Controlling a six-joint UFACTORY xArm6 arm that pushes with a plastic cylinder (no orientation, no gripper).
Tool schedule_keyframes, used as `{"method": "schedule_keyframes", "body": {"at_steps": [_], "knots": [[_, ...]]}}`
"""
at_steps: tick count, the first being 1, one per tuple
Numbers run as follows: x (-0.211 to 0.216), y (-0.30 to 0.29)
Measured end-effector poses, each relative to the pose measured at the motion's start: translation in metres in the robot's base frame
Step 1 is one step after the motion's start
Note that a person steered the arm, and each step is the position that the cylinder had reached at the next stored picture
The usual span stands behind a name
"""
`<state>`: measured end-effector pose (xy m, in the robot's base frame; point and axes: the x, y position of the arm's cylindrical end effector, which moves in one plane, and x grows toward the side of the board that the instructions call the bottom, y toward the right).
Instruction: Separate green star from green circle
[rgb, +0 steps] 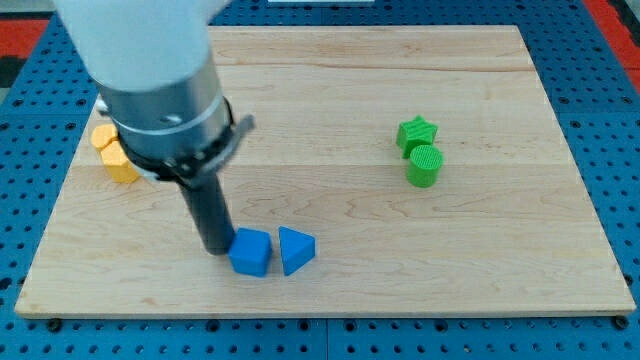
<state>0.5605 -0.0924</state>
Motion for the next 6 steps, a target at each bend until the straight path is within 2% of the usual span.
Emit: {"method": "schedule_keyframes", "body": {"at_steps": [1, 2, 3, 4, 6], "knots": [[0.016, 0.032], [-0.001, 0.011], [-0.051, -0.003], [-0.074, 0.096], [-0.075, 0.231]]}}
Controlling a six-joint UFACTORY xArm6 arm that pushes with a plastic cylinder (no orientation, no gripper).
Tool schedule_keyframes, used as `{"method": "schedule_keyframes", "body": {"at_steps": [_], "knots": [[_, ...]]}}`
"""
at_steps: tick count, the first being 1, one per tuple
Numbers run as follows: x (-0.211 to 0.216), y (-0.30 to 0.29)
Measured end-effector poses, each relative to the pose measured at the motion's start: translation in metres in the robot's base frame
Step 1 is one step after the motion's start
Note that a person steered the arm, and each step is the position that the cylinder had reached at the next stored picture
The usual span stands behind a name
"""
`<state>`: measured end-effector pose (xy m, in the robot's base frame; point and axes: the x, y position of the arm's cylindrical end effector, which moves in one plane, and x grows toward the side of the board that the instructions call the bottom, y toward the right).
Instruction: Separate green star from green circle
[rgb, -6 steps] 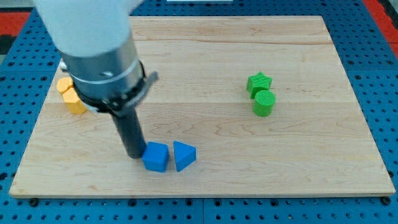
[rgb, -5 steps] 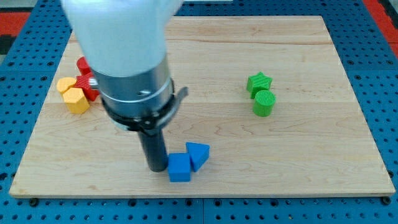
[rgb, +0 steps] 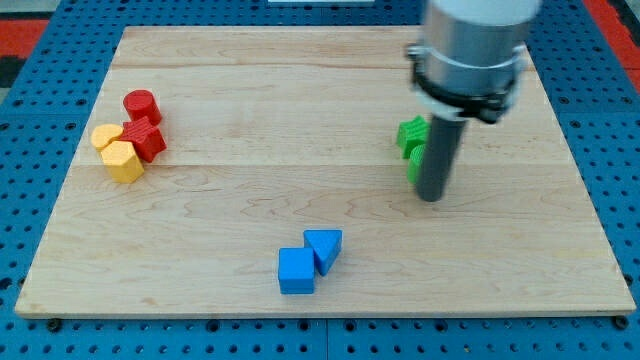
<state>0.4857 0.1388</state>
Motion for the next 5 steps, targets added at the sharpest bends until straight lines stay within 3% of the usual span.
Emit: {"method": "schedule_keyframes", "body": {"at_steps": [1, 2, 3, 4, 5], "knots": [[-0.017, 0.024], [-0.063, -0.018], [-0.069, -0.099], [-0.080, -0.134], [-0.083, -0.080]]}}
